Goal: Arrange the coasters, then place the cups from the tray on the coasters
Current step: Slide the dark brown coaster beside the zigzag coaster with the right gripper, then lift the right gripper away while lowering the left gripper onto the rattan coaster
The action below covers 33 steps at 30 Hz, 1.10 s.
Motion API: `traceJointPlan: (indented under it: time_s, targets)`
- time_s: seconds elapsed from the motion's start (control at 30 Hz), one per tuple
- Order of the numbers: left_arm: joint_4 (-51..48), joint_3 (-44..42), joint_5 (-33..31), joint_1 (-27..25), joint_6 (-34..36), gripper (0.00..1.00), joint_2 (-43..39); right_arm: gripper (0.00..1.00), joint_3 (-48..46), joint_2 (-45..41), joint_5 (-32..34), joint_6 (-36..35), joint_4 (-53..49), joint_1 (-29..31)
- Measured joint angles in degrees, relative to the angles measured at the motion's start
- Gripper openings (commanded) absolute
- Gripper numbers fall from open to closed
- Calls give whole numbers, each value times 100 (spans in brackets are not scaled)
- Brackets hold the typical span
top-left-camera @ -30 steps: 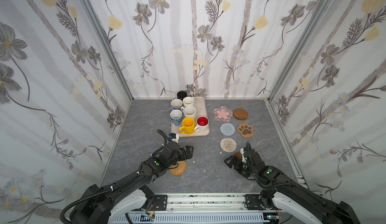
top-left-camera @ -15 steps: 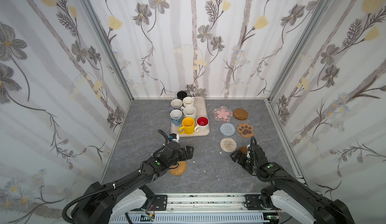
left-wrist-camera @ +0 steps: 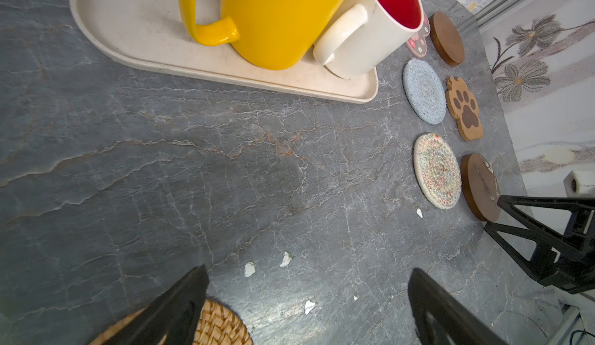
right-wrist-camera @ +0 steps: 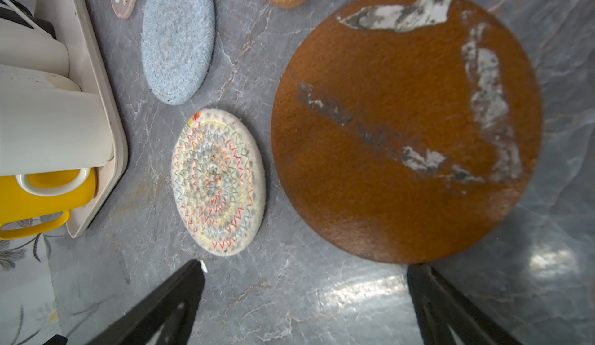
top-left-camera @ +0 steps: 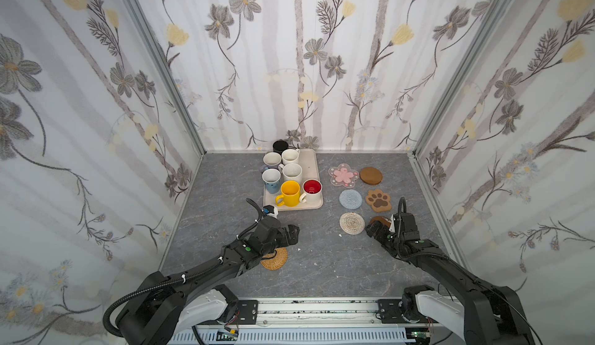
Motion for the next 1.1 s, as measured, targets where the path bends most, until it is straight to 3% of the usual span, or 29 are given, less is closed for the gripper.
traceJointPlan:
  time_s: [0.23, 0.37, 0.57, 0.73, 1.1]
  targets:
    - [20, -70, 26, 442, 22, 96, -81, 100, 42, -404, -319, -160, -57, -4]
    - [-24, -205, -48, 737, -35, 77, -153, 99, 42, -752, -505, -223, -76, 199]
    - [-195, -389, -186, 774, -168, 46, -192, 99, 321, -979, -599, -328, -227, 671]
    - [-319, -715, -243, 570, -328, 31, -455, 99, 629, -927, -601, -459, -267, 837]
    - [-645, -957, -649, -380, -787, 26, -415, 99, 750, -476, -730, -612, -153, 896]
